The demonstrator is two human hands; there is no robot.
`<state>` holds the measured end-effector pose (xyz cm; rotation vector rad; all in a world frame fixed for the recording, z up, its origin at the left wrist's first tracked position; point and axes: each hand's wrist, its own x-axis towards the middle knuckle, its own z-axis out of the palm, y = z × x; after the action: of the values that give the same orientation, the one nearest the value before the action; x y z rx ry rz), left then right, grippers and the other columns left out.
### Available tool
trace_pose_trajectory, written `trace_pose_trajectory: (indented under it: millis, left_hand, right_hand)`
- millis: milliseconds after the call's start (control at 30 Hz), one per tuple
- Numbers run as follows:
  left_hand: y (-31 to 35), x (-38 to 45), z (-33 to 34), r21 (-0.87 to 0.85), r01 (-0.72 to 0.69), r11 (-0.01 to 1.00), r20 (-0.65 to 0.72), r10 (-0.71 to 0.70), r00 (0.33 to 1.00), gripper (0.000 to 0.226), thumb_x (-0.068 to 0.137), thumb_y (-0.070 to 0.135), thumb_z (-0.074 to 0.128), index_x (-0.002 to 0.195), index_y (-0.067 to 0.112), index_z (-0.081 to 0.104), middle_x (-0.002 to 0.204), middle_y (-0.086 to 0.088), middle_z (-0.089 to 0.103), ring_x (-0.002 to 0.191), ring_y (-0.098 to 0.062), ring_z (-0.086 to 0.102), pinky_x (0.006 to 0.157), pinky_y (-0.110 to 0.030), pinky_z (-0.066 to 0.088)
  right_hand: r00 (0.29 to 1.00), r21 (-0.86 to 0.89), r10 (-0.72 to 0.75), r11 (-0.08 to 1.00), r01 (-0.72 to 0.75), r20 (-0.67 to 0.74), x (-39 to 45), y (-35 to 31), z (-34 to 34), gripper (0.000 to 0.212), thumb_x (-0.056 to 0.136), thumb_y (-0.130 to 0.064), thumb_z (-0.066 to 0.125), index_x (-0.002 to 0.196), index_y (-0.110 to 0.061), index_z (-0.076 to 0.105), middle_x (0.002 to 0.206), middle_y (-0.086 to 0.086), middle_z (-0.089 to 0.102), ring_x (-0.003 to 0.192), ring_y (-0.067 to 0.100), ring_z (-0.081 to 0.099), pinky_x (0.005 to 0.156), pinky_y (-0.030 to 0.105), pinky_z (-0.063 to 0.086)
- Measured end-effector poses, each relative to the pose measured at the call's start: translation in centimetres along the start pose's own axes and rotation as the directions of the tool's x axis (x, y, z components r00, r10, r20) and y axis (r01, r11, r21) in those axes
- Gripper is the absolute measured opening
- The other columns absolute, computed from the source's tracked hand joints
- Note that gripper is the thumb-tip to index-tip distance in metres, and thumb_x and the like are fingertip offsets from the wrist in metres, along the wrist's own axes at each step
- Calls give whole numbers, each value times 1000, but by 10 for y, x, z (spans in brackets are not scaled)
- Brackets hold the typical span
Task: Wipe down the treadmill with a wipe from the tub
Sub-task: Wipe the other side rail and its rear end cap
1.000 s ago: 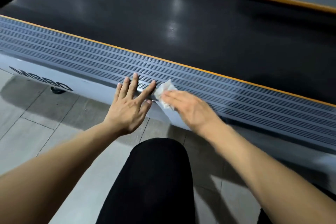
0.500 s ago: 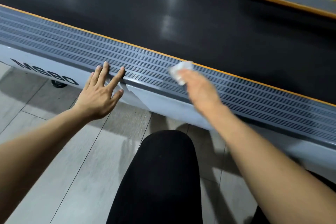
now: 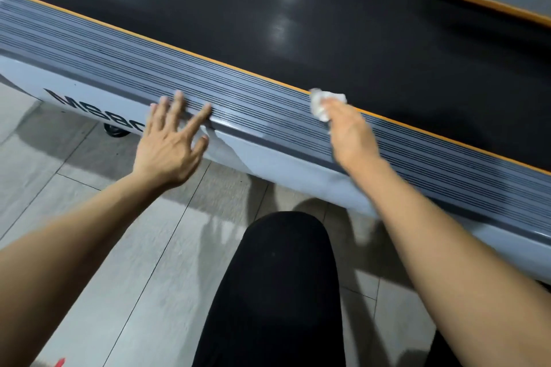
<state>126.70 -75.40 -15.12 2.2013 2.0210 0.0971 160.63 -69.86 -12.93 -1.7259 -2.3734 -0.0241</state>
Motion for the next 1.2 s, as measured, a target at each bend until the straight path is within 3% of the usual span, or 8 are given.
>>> trace_pose_trajectory:
  millis: [167,300,500,600,700,833,1033,1200]
  left_hand:
    - [-28,7,1,-75,-16,997,60,20,998,64,104,59,25,155,54,-13,165,-12,-26,152,-31,-23,126,-50,-2]
    - [-28,7,2,-91,-13,996,60,18,998,67,105,55,29,154,54,-16,163,-9,-31,152,-29,-27,127,-50,-2]
    - [-27,8,4,-119,-16,993,44,21,999,67,105,53,31,154,54,-16,163,-7,-34,150,-28,-30,123,-43,-10]
    - [-27,8,5,-120,-18,993,41,23,999,67,105,53,30,153,55,-17,162,-7,-35,150,-29,-31,122,-41,-12]
    - [-28,9,2,-116,-13,993,55,20,998,66,105,54,27,153,53,-18,162,-8,-35,150,-29,-31,124,-44,-9]
    - [-23,10,-7,-66,-29,997,96,35,995,64,101,62,15,153,52,-21,162,-13,-33,150,-33,-28,126,-46,-8]
    - [-22,6,-6,-30,-14,999,71,16,997,65,98,63,10,152,51,-24,162,-15,-33,150,-34,-28,126,-45,-11]
    - [-25,7,3,-66,-27,997,9,28,1000,65,93,67,1,151,52,-25,162,-11,-33,149,-31,-31,121,-41,-17]
  right_hand:
    - [1000,295,7,956,2,-30,13,-46,15,35,100,-39,46,101,-10,66,107,-2,66,106,13,59,100,40,39]
    - [955,319,-294,909,268,34,2,-108,28,59,97,8,49,150,-17,48,156,3,45,143,22,42,118,38,33]
    - [999,180,37,983,-37,3,57,-40,22,39,100,-19,46,136,-29,59,140,-5,58,127,16,51,107,30,40]
    - [989,313,-141,942,119,51,43,-99,19,29,100,-31,53,125,-33,67,131,-6,64,120,16,56,100,31,44]
    - [903,275,-427,873,402,38,25,-137,41,57,95,5,55,149,-16,49,154,5,47,142,23,44,116,37,35]
    - [962,174,-271,950,259,47,80,-85,36,43,100,-21,46,141,-30,55,146,-3,56,130,24,54,108,43,46]
    - [889,-19,-392,913,407,239,126,-74,5,32,78,12,54,88,-19,49,82,6,60,79,36,59,61,38,33]
    - [875,195,-483,855,481,-37,127,-45,-3,51,77,15,55,115,-14,71,114,5,72,101,28,62,88,37,53]
